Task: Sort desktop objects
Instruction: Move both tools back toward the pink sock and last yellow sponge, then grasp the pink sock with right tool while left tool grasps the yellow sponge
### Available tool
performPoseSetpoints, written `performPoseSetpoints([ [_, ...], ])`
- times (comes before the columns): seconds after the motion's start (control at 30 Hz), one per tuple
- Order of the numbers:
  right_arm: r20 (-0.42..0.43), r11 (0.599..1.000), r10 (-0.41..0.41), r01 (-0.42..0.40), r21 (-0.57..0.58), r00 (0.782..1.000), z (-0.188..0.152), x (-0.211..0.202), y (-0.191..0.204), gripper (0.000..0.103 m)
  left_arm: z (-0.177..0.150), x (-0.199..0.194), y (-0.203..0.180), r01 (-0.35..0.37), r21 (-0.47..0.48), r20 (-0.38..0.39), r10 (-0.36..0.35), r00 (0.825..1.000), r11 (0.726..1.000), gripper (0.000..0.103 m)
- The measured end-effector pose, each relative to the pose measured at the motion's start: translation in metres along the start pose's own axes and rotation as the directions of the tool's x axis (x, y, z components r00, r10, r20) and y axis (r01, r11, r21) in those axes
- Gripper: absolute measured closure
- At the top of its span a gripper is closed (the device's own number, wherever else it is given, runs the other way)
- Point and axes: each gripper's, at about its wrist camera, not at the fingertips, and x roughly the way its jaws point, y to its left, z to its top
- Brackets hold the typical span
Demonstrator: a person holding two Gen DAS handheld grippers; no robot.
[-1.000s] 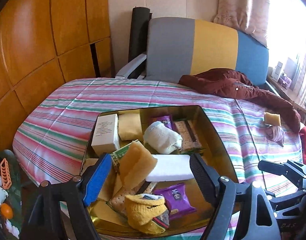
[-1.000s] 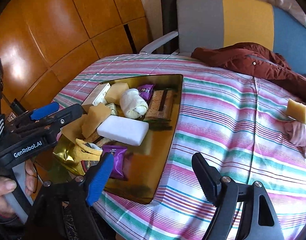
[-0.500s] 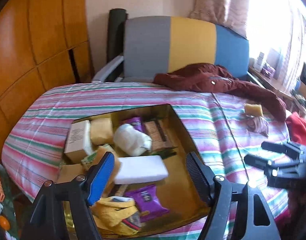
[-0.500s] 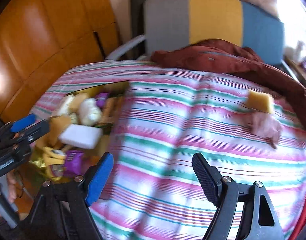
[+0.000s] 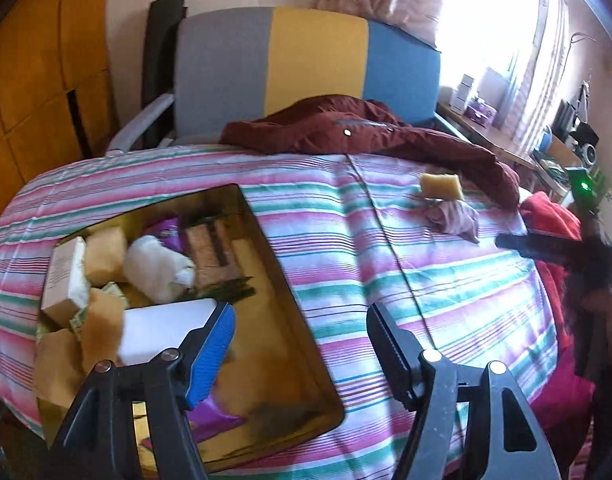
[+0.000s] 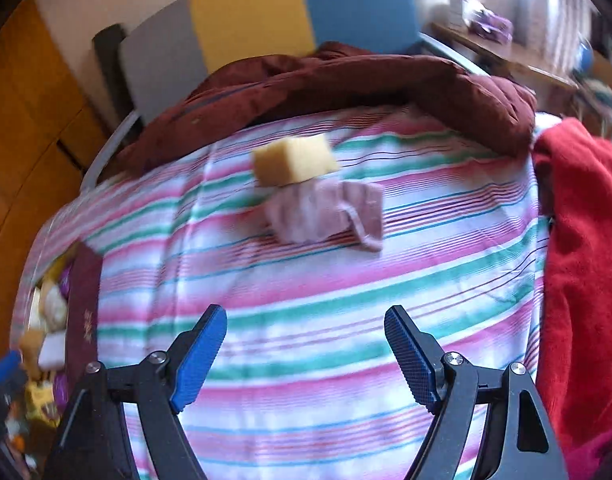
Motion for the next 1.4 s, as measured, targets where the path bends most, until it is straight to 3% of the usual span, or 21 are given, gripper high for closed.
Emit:
performPoseSetpoints([
  [0.27,0.001,0.999,0.008,-0.008,0.036,1.000,0.036,0.040,-0.005,0.015,0.009,0.009,-0.021,0.023,0.025,-0.020,-0.023,1.000,0.999,0.034],
  [0.4,0.037,1.000,-0.026,0.026,0.002,0.999,0.049,0.056,0.006,0.004,0.016,0.016,-0.032,0.033,0.035,-0.031,-0.032,0.999,0.999,0.034],
  [0.6,0.023,0.996,-0.064,0.065,-0.065,0.998,0.058,0.090,0.015,0.004,0.028,0.026,-0.047,0.053,0.048,-0.038,-0.051,0.998,0.997,0.034],
  [0.67,0.007,0.997,-0.047,0.047,-0.061,0.999,0.059,0.097,0.012,0.010,0.033,0.031,-0.052,0.062,0.040,-0.045,-0.060,0.997,0.997,0.034],
  [0.7,-0.015,0.998,-0.029,0.028,-0.063,0.999,0.059,0.101,0.010,0.036,0.036,0.034,-0.054,0.071,0.034,-0.050,-0.069,0.996,0.997,0.034],
  [0.73,-0.032,0.997,-0.029,0.027,-0.073,0.999,0.058,0.103,0.009,0.052,0.039,0.036,-0.056,0.076,0.032,-0.052,-0.074,0.996,0.997,0.034],
  [0.87,-0.061,0.991,-0.020,0.012,-0.131,0.998,0.056,0.097,0.012,0.060,0.052,0.052,-0.066,0.089,0.017,-0.072,-0.088,0.994,0.996,0.035],
  [0.93,-0.099,0.989,0.025,-0.038,-0.142,0.995,0.054,0.093,0.012,0.061,0.059,0.058,-0.071,0.099,0.012,-0.081,-0.097,0.992,0.995,0.035],
  [1.1,-0.171,0.974,0.040,-0.077,-0.214,0.984,0.043,0.083,0.013,0.061,0.081,0.077,-0.088,0.122,0.012,-0.103,-0.120,0.987,0.992,0.035],
  [1.4,-0.210,0.983,-0.038,-0.001,-0.182,0.977,0.034,0.069,-0.019,0.061,0.107,0.119,-0.123,0.161,0.073,-0.153,-0.149,0.977,0.984,0.034],
])
